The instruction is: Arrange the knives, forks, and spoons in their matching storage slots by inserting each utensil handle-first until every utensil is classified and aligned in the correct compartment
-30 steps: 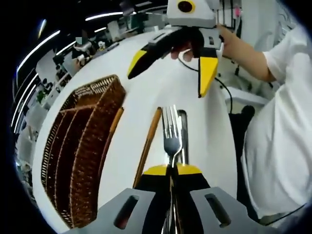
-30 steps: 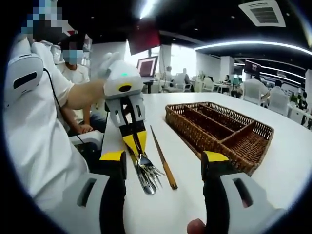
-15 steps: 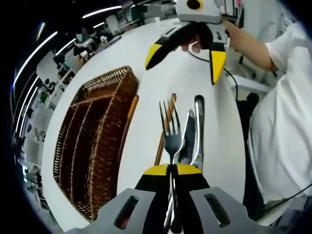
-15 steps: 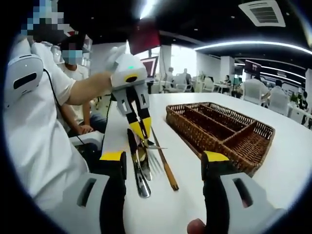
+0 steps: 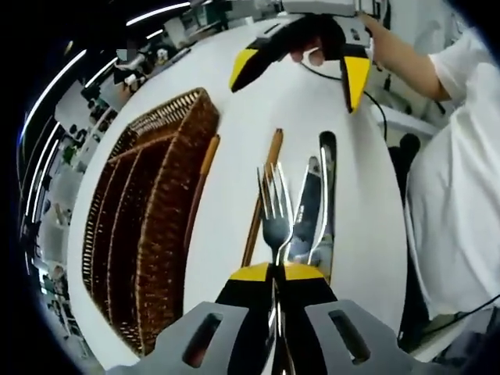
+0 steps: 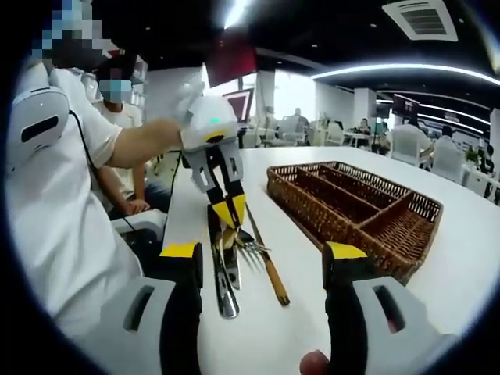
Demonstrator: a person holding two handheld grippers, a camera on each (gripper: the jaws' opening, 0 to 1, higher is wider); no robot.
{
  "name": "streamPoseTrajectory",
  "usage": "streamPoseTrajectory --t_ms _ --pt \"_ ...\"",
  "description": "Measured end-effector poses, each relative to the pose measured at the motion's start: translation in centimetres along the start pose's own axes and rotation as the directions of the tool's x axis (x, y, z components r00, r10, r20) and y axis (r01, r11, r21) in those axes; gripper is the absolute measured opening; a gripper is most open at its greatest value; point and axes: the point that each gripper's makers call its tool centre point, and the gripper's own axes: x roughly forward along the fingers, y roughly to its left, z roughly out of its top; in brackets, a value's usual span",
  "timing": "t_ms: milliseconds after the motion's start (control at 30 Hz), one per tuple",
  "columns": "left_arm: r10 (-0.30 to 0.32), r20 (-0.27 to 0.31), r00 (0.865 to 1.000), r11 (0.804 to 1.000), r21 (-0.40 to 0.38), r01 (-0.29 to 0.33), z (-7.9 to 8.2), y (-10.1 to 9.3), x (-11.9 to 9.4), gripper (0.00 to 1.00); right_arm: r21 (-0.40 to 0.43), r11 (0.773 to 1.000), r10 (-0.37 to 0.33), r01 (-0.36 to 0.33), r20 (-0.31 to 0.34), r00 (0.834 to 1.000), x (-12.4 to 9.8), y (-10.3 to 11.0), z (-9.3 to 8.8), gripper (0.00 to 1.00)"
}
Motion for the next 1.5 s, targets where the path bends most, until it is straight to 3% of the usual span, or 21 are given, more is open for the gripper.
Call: streamPoseTrajectory --t_ms 400,733,1200,1233,1500 --pt "-0.074 0.081 0.994 0.990 -0.113 0.083 -0.2 0.9 0.6 0.03 0.006 1.000 0.004 -0.004 -0.006 1.000 0.3 0.4 -0.3 0.64" --pt "-0.086 0.086 0.993 0.987 -0.130 0.097 0.0 0.8 1.0 0.03 0.011 1.000 0.009 -0.009 -0.009 1.000 0.6 0.6 -0.4 0.64" --pt "-0.077 0.015 0.997 0.992 -0.100 0.078 -0.3 0.6 0.6 0.01 0.008 1.000 0.008 -0.008 -0.010 1.000 0.4 0.5 -0.2 0.64" --pt "-0.078 -0.038 0.996 0.996 -0.047 0.076 -0.6 0.3 0.0 0.00 0.008 1.000 0.008 -0.008 -0.010 1.000 0.4 0.5 -0.2 0.64" --pt "-0.057 -0.084 0.995 0.998 0.019 0.059 -0.3 1.0 -1.7 0.00 0.009 1.000 0.010 -0.010 -0.005 1.000 0.3 0.4 -0.1 0.63"
